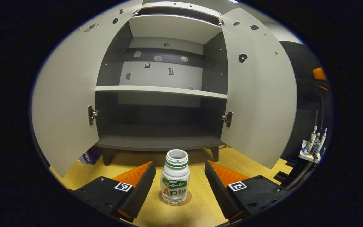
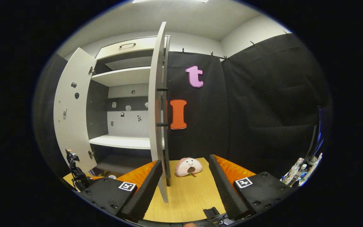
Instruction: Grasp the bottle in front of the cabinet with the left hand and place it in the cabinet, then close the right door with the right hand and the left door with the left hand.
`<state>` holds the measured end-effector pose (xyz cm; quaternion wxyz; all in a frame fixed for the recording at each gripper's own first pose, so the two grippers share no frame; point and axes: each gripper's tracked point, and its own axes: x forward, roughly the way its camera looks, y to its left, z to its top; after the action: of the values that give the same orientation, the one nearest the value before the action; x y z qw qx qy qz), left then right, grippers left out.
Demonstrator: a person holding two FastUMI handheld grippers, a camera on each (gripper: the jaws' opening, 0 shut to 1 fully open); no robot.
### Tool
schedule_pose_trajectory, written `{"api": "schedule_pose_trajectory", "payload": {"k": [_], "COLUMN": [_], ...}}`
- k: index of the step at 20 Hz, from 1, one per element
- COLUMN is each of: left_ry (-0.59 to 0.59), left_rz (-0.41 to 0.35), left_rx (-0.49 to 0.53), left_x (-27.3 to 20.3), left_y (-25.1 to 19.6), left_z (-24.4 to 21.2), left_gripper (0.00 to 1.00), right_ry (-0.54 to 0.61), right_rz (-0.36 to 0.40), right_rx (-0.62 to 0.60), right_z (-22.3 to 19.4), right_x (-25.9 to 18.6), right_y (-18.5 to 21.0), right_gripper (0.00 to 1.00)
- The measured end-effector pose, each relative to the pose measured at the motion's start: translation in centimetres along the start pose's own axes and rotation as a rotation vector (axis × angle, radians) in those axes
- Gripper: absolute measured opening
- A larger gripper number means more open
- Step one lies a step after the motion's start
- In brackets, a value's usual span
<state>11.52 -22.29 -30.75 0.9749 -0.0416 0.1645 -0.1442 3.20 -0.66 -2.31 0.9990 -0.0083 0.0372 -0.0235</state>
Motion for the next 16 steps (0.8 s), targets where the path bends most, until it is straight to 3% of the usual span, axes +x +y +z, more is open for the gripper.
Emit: {"api": "schedule_pose_trajectory", "payload": {"k": [1, 2, 13, 14, 16], "left_ry": [0.013, 0.024, 0.131, 0.141, 0.139], "left_rz": [-0.001, 0.001, 0.049, 0.054, 0.055], "left_rx": [-0.001, -0.002, -0.041, -0.038, -0.032], "left_x": [0.4, 0.9, 4.5, 4.7, 4.8], "left_y": [-0.1, -0.1, 1.3, 1.4, 1.6], "left_z": [-0.6, -1.3, -7.1, -7.4, -7.2], "left_gripper": [0.95, 0.95, 0.93, 0.92, 0.81], "right_ry": [0.004, 0.008, 0.067, 0.064, 0.067], "right_rz": [-0.005, -0.011, -0.036, -0.036, -0.044], "right_rx": [-0.001, -0.001, 0.003, 0.004, 0.007], "right_z": [-0.1, -0.3, -2.7, -2.8, -3.1], "right_x": [0.2, 0.5, 2.8, 2.9, 3.2], "right_y": [-0.3, -0.5, -2.0, -2.1, -2.4], "right_gripper": [0.89, 0.98, 0.98, 0.98, 0.98]}}
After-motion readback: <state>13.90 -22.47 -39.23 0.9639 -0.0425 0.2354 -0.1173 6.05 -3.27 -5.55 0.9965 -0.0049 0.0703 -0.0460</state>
